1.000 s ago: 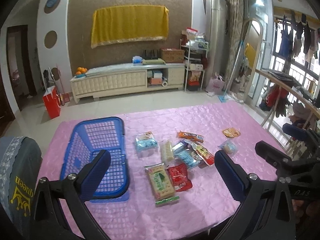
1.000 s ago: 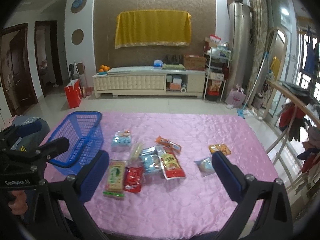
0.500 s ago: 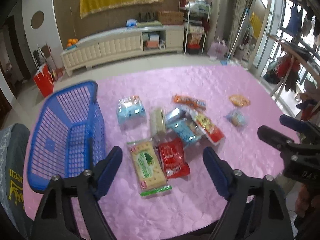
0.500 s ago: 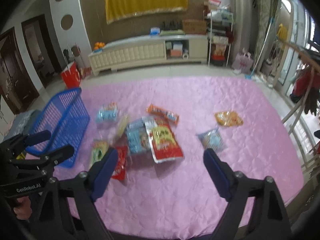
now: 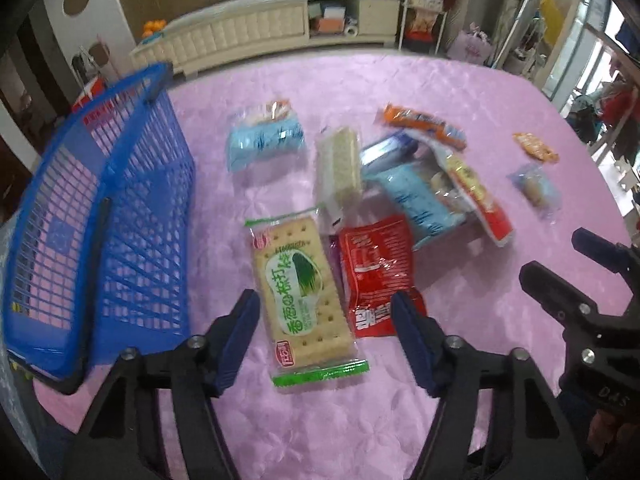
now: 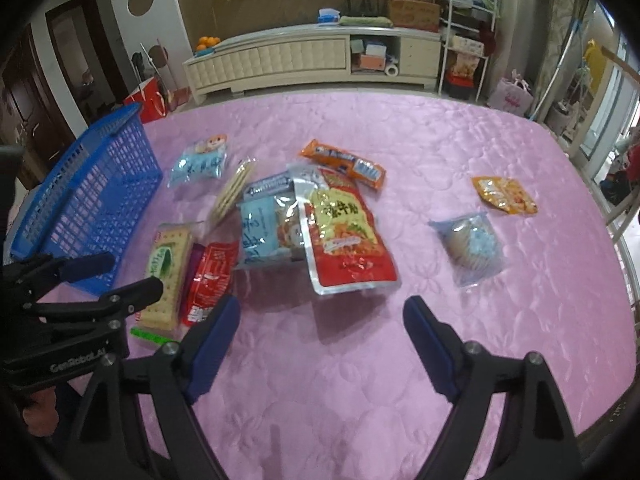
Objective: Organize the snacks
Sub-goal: 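Move the left gripper down onto the green-labelled cracker pack, then grasp the cracker pack with the left gripper while the right gripper grasps the red-silver pouch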
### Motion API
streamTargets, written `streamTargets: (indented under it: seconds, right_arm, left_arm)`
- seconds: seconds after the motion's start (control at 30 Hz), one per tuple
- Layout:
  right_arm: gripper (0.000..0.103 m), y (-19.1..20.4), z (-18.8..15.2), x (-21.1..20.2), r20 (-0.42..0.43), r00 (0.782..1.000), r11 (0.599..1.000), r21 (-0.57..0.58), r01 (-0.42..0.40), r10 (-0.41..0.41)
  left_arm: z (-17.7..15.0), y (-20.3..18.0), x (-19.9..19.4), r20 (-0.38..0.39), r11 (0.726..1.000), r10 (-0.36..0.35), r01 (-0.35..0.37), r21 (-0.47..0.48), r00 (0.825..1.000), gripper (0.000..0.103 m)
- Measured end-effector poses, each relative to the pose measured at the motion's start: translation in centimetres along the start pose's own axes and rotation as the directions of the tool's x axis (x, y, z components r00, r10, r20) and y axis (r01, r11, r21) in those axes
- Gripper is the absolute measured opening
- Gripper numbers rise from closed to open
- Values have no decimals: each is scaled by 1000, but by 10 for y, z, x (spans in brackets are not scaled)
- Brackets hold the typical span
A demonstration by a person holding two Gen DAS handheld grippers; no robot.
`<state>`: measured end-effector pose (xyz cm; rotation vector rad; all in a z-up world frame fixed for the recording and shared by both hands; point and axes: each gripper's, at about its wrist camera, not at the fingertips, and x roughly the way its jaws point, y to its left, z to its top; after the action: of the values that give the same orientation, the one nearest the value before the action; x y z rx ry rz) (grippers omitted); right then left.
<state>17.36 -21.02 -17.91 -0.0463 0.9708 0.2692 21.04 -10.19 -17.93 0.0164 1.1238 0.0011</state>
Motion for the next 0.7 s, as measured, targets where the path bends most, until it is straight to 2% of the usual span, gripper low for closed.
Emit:
streamTargets:
  seconds: [0.07, 0.3, 0.53, 0.7]
  right_arm:
    - [87, -1, 1, 7, -8, 1000, 1000, 3, -8, 8]
    - [87, -3, 1, 24, -25, 1000, 1000, 20, -13, 13]
    - [87, -8, 3, 23, -24, 1000, 999, 39, -2, 3]
    - [87, -10, 4, 17, -18, 1000, 999, 47, 4, -3]
  left_arm:
    - [1, 4, 13, -28, 1000, -2, 2, -19, 1000, 54]
    - [5, 17, 47, -74, 999, -16, 13, -35, 997, 54]
    - [9, 18, 65, -84, 999, 26, -24, 24, 996, 54]
    - [13, 26, 72, -98, 1000, 7, -9, -17, 995, 53]
